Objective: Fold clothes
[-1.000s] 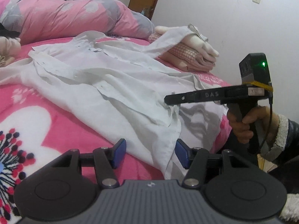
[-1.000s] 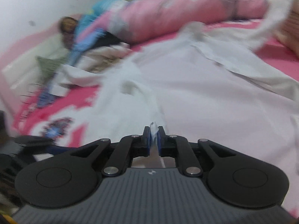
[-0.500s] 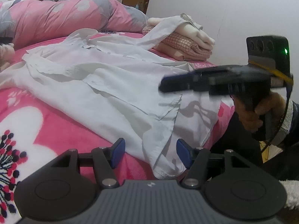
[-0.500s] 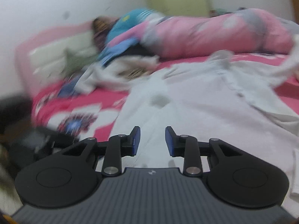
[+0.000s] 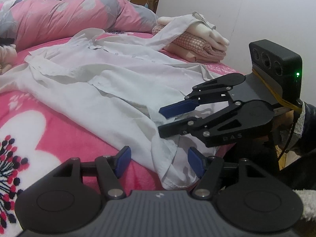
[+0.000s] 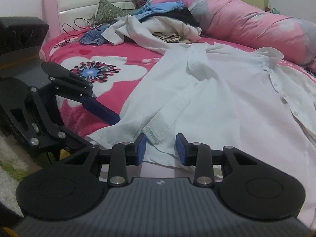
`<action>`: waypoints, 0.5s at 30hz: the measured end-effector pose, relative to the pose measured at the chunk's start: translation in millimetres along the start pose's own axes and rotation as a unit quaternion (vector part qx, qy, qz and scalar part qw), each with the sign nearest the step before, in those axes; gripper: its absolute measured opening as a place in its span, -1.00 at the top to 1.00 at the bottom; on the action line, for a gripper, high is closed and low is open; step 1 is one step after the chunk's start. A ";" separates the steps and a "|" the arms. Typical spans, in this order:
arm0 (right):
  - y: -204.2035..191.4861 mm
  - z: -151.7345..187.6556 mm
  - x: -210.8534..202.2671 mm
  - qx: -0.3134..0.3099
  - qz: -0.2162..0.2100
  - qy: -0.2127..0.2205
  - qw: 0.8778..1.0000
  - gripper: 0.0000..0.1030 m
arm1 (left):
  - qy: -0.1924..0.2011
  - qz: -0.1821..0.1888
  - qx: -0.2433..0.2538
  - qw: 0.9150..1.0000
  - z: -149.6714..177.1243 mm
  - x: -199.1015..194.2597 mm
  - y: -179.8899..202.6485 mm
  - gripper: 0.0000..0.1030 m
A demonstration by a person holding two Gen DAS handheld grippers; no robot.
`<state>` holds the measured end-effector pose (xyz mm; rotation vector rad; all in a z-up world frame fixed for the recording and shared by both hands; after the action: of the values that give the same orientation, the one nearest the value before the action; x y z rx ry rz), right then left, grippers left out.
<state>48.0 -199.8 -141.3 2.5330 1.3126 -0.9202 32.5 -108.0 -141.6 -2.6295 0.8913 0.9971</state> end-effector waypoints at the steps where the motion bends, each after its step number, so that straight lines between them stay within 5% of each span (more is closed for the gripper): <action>1: 1.5 -0.3 -0.2 0.005 0.004 0.004 1.000 0.60 | 0.000 0.000 0.000 1.000 0.2 0.2 0.2 -0.27; 4: 11.5 -4.1 -8.4 0.038 0.014 0.033 0.999 0.88 | -0.001 -0.001 0.001 1.000 0.7 0.6 0.8 -0.27; 8: 37.4 -9.6 -38.6 0.128 0.020 0.127 0.983 0.90 | -0.003 -0.003 0.002 1.000 1.0 0.5 1.5 -0.29; 11: 71.7 3.5 -67.0 0.230 0.039 0.210 0.950 0.90 | -0.005 -0.007 0.009 1.000 1.7 -1.8 1.9 -0.36; 15: 120.9 41.8 -88.9 0.373 0.061 0.271 0.885 0.90 | 0.003 -0.033 0.034 0.999 1.3 -9.9 3.8 -0.39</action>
<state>85.0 -351.1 -141.1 3.6363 0.9890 -0.8285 23.6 -105.8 -136.0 -2.5880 0.8195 0.9280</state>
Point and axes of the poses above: each gripper's, at about its wrist camera, not at the fingertips, and x roughly the way its jaws point, y to its right, z to its underside, the point moved 9 cm from there along x, roughly the way its jaws point, and after that the axes turned 14 degrees about -z, right-handed, at the moved point
